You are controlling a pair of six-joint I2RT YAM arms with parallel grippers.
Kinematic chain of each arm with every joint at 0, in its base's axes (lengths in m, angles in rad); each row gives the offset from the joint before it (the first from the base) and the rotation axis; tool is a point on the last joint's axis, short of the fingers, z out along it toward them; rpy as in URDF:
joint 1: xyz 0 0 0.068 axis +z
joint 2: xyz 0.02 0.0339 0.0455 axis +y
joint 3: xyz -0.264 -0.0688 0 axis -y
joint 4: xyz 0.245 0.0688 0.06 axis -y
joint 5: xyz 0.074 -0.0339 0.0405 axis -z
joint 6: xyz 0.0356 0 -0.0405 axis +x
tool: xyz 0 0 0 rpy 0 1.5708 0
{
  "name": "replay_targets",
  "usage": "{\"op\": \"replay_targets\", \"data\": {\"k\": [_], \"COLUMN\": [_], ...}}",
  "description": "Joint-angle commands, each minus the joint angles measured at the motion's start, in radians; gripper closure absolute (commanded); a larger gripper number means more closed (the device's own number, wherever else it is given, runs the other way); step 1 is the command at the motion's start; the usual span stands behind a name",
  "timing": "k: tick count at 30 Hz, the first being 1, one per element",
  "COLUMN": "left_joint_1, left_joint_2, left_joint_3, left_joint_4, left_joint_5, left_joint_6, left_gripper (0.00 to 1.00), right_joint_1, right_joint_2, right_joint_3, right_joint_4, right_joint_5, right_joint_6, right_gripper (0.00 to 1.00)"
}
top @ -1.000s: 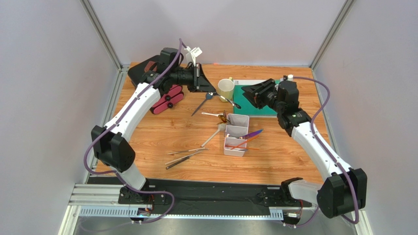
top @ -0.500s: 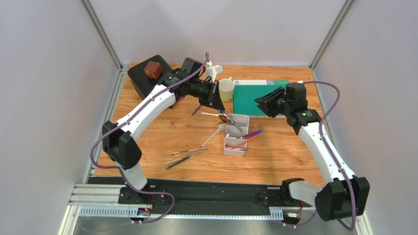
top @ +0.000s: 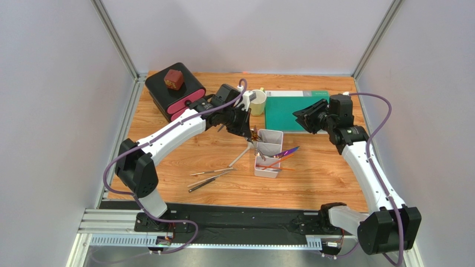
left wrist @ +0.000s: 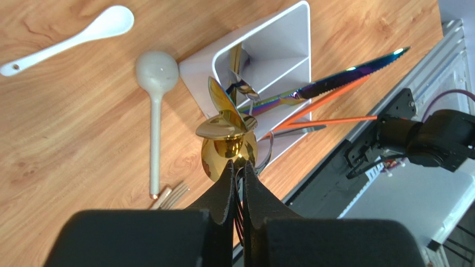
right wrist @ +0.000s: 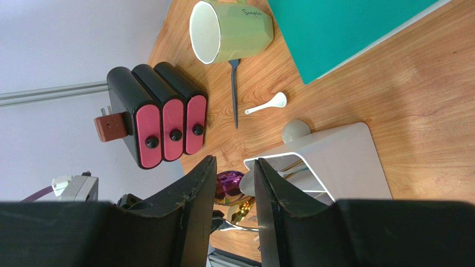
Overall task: Sort the eating utensils into containers
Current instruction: Place the fork in the storage box.
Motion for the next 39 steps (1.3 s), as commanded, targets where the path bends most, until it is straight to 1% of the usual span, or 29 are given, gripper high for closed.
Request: {"op": "replay_targets", "data": {"k": [1,7,17,25,31,35,39], "left_joint_1": [-0.003,-0.003,-0.003,-0.006,-0.023,-0.059,-0.105], "left_joint_2": [-0.040,-0.033,-0.027,-0.007,0.001,-0.010,-0.046], "left_joint_3": [0.022,0.045,0.082,0.053,0.042,0.031,-0.021], "left_joint_4": [0.099,0.113,0.107,0.125,0.158,0.158,0.204], "left_joint_5": [-0.109,-0.100,-0.031,-0.074,-0.132,-0.166,-0.221], "left_joint_6": [0.018,0.012,0.004,0.011,0.015,0.024,0.038], "left_gripper": [1.00,1.00,1.00,1.00,1.00,1.00,1.00], "right_joint_1": [-0.019,-0.044,-0.050,-0.057,-0.062,-0.070,-0.073], "right_joint_2": [-0.042,-0.056,-0.038,-0.048,-0.061,-0.062,-0.064], "right_joint_3": [-0.011,-0.032,-0.040,-0.055,-0.066,-0.072,-0.080], "right_joint_4": [0.013,0.016,0.032,0.038,0.039,0.039,0.055], "right_joint_5": [-0.017,-0.039,-0.059,-0.068,-0.068,-0.074,-0.080], "right_joint_6": [-0.017,-0.006,0.012,0.014,0.017,0.021,0.030], "right_gripper": [0.64,0.64,0.64,0.65,0.65,0.65,0.65]}}
